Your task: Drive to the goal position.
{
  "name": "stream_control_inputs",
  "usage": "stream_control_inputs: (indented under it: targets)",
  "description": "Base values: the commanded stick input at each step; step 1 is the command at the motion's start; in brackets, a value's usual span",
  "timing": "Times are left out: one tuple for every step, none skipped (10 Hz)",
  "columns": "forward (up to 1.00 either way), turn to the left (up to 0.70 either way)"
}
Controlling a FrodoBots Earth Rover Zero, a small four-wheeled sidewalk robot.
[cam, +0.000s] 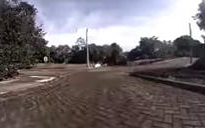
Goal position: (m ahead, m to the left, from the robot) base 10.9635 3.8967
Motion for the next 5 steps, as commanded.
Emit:
stream_control_inputs:
  targets:
    - [1.00, 0.00]
    - [1.00, 0.00]
    - [1.00, 0.00]
    - [1.00, 0.00]
    - [1.00, 0.00]
